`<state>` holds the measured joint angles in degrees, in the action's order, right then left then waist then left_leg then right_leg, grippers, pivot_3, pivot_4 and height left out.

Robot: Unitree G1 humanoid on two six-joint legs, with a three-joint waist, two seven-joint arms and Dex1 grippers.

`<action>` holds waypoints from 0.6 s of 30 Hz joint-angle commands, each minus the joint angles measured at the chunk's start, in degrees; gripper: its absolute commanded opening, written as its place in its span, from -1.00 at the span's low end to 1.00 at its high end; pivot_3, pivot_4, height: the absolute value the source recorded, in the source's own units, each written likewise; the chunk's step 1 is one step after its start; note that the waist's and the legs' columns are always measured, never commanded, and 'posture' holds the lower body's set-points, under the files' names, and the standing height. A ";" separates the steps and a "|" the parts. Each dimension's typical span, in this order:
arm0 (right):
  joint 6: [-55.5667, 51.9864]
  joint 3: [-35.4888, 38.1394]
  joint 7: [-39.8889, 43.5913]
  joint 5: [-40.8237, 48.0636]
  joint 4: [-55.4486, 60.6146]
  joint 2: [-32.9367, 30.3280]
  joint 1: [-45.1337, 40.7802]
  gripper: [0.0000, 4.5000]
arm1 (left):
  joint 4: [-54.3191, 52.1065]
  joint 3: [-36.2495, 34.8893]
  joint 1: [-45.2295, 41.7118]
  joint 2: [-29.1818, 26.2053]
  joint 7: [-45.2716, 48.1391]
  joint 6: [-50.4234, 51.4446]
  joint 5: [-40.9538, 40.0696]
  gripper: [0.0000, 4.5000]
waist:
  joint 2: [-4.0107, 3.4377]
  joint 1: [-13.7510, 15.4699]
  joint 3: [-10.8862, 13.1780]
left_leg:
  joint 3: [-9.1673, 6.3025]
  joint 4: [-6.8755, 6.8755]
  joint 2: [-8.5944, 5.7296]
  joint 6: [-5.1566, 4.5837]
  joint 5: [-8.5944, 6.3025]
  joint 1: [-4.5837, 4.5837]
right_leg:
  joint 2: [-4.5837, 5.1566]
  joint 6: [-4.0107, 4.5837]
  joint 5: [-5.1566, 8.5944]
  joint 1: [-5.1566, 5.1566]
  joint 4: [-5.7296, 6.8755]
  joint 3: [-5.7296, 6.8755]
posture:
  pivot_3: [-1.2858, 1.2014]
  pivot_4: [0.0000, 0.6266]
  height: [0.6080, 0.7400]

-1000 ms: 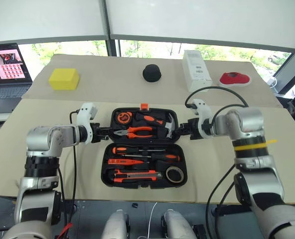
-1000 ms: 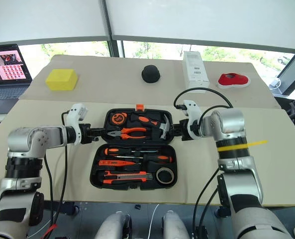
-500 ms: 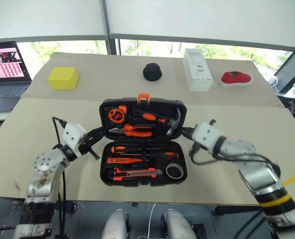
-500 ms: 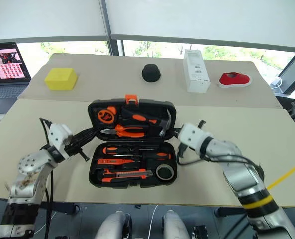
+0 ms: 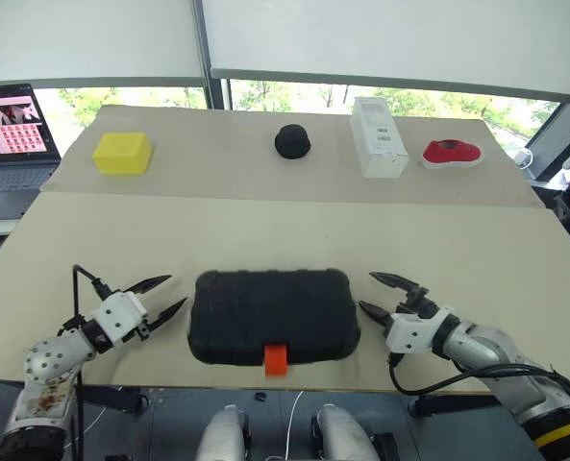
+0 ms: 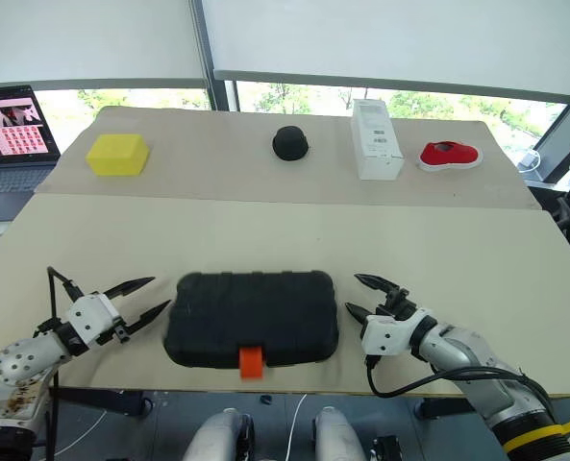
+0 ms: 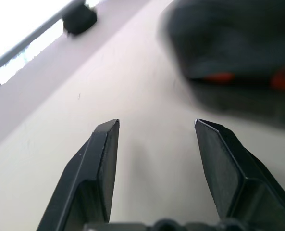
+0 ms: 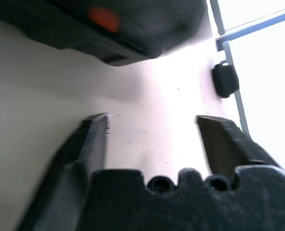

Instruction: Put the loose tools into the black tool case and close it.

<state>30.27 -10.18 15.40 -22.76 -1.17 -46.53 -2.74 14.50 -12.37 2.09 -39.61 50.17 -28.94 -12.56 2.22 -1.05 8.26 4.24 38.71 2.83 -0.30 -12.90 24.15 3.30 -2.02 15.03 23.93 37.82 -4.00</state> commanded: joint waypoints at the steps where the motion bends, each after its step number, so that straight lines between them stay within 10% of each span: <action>1: -3.09 4.56 6.18 10.31 0.97 -1.46 4.93 0.64 | -0.40 -1.61 0.26 -3.47 4.05 3.93 -4.05 0.10 | 0.02 0.44 0.00 | -0.02 0.00 0.00 0.00 0.00 0.01 | 0.02 -0.01 0.01 -0.01 0.01 0.02 | 0.03 -0.52 1.00; 6: -12.14 6.41 20.17 30.63 12.36 -3.24 15.41 -0.14 | 0.07 0.31 -5.01 -4.02 5.94 12.01 -6.27 -0.23 | 0.02 0.86 0.01 | -0.09 -0.01 0.04 -0.04 -0.03 -0.26 | 0.02 -0.03 0.02 -0.51 -0.18 0.10 | 0.03 -0.52 1.00; 11: -20.17 7.24 27.78 35.62 23.92 -7.84 26.25 -0.91 | 2.37 5.59 -15.02 -2.54 9.36 16.91 -4.69 -1.00 | 0.02 1.33 0.02 | -0.19 -0.01 0.04 -0.06 -0.04 -0.54 | 0.02 -0.03 0.07 -0.87 -0.25 0.22 | 0.03 -0.52 1.00; 18: -26.72 4.50 30.17 34.17 28.92 -6.28 26.62 -0.99 | 5.51 14.29 -24.69 -0.55 15.28 24.43 -1.48 -1.00 | 0.18 0.58 -0.04 | -0.21 0.02 0.02 -0.05 -0.05 -0.54 | -0.12 -0.04 0.07 -0.86 -0.27 0.19 | 0.03 -0.52 1.00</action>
<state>5.70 -4.50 45.22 11.48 25.68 -53.85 25.02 20.00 0.56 -20.67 -39.99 62.99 -6.78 -14.66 2.40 -0.47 8.22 4.01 38.73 2.87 -0.35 -12.94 23.62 3.13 -2.04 15.11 23.08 37.56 -3.80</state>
